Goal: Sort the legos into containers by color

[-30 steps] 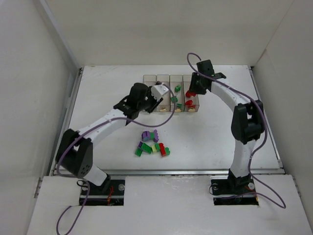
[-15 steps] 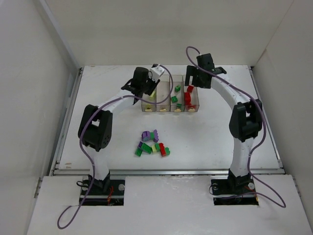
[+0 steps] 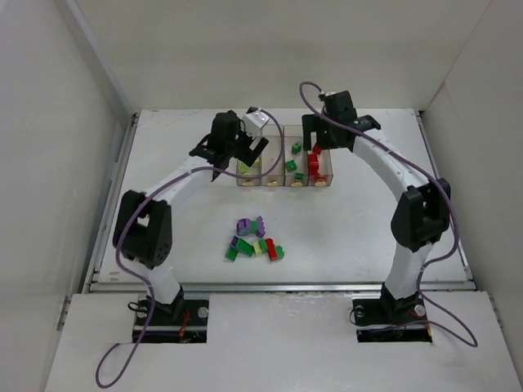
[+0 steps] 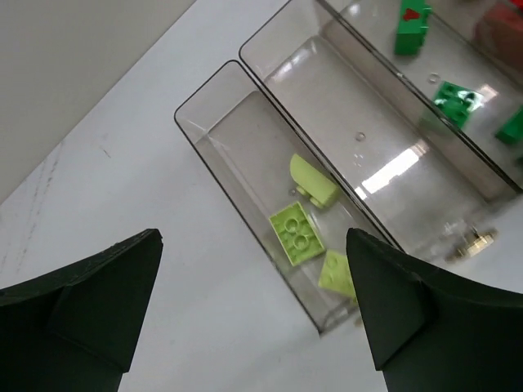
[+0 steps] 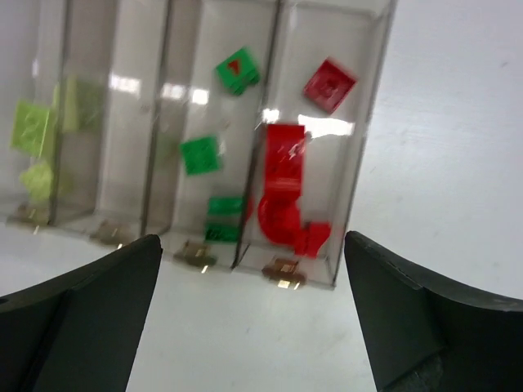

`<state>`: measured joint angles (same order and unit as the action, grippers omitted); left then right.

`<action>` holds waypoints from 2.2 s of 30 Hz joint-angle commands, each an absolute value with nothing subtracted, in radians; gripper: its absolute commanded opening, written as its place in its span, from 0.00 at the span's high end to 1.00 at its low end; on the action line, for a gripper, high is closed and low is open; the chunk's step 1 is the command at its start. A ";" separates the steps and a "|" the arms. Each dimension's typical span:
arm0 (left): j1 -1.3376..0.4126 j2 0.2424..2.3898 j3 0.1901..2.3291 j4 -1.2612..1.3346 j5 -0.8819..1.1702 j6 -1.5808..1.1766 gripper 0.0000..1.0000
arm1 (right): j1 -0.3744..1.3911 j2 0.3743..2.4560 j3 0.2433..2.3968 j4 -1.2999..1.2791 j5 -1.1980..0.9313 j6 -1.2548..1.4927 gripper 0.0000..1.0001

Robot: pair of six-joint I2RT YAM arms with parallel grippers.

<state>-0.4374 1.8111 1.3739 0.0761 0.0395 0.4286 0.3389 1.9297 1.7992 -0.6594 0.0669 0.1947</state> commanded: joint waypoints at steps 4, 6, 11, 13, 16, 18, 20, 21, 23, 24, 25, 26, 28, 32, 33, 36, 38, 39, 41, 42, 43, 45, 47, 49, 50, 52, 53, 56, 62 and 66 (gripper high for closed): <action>-0.452 1.465 1.183 -0.151 0.320 0.593 0.08 | 0.425 1.702 1.542 -0.580 0.003 0.204 0.02; -0.462 1.442 1.123 -0.315 0.460 0.659 0.15 | 0.458 1.661 1.478 -0.569 -0.018 0.225 0.02; -0.488 1.362 0.967 -0.411 0.554 0.776 0.29 | 0.557 1.574 1.368 -0.578 0.032 0.267 0.02; -0.498 1.339 0.902 -0.425 0.563 0.854 0.29 | 0.607 1.565 1.350 -0.578 0.055 0.267 0.02; -0.522 1.339 0.861 -0.416 0.549 0.975 0.25 | 0.652 1.539 1.316 -0.578 0.067 0.307 0.00; -0.534 1.351 0.841 -0.385 0.516 0.976 0.24 | 0.666 1.528 1.304 -0.578 0.077 0.339 0.00; -0.534 1.365 0.841 -0.344 0.497 0.976 0.24 | 0.678 1.517 1.292 -0.578 0.089 0.357 0.00; -0.543 1.382 0.841 -0.331 0.497 0.976 0.24 | 0.687 1.503 1.279 -0.578 0.100 0.357 0.00; -0.543 1.400 0.841 -0.301 0.474 0.966 0.24 | 0.687 1.488 1.266 -0.568 0.100 0.385 0.00; -0.543 1.422 0.841 -0.301 0.474 0.966 0.25 | 0.687 1.476 1.255 -0.568 0.109 0.385 0.00; -0.543 1.433 0.850 -0.301 0.474 0.966 0.25 | 0.687 1.476 1.255 -0.568 0.109 0.385 0.00; -0.543 1.442 0.850 -0.301 0.465 0.966 0.30 | 0.687 1.467 1.255 -0.568 0.109 0.385 0.00; -0.543 1.457 0.861 -0.311 0.465 0.966 0.36 | 0.687 1.466 1.255 -0.568 0.118 0.385 0.00; -0.577 1.466 0.861 -0.330 0.465 0.994 0.44 | 0.687 1.491 1.290 -0.587 0.138 0.347 0.00; -0.577 1.466 0.861 -0.330 0.465 0.994 0.46 | 0.687 1.506 1.290 -0.588 0.138 0.347 0.00; -0.586 1.466 0.861 -0.321 0.474 0.954 0.67 | 0.687 1.529 1.331 -0.598 0.147 0.324 0.00; -0.586 1.466 0.871 -0.308 0.474 0.933 0.88 | 0.687 1.542 1.344 -0.598 0.135 0.324 0.00; -0.586 1.466 0.871 -0.308 0.474 0.913 0.94 | 0.687 1.542 1.344 -0.598 0.124 0.324 0.00; -0.586 1.466 0.890 -0.308 0.474 0.904 1.00 | 0.687 1.542 1.353 -0.598 0.124 0.324 0.00; -0.586 1.456 0.890 -0.317 0.474 0.904 1.00 | 0.687 1.542 1.353 -0.598 0.124 0.324 0.00; -0.586 1.456 0.900 -0.318 0.462 0.904 1.00 | 0.675 1.530 1.353 -0.598 0.124 0.324 0.00; -0.586 1.445 0.926 -0.318 0.448 0.867 1.00 | 0.625 1.508 1.353 -0.598 0.097 0.324 0.00; -0.562 1.419 0.957 -0.318 0.446 0.835 1.00 | 0.574 1.461 1.341 -0.571 0.036 0.324 0.00; -0.529 1.392 0.999 -0.287 0.474 0.766 1.00 | 0.500 1.398 1.306 -0.499 -0.110 0.324 0.00; -0.506 1.379 1.008 -0.270 0.504 0.747 1.00 | 0.482 1.381 1.293 -0.473 -0.165 0.315 0.00; -0.506 1.350 1.008 -0.203 0.526 0.706 1.00 | 0.456 1.358 1.283 -0.436 -0.294 0.296 0.00; -0.506 1.315 1.008 -0.172 0.526 0.693 1.00 | 0.456 1.358 1.282 -0.427 -0.332 0.266 0.00; -0.506 1.234 0.957 -0.031 0.594 0.638 1.00 | 0.456 1.348 1.292 -0.346 -0.553 0.253 0.00; -0.538 1.135 0.923 0.145 0.624 0.598 1.00 | 0.446 1.362 1.267 -0.180 -0.863 0.324 0.00; -0.538 1.115 0.923 0.155 0.660 0.586 1.00 | 0.446 1.376 1.290 -0.179 -0.853 0.324 0.00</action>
<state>-0.5346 1.1393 0.9371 0.0734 0.6006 0.6220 0.4465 1.3750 1.2720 -0.2714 -0.7536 0.3153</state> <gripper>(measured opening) 0.337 0.994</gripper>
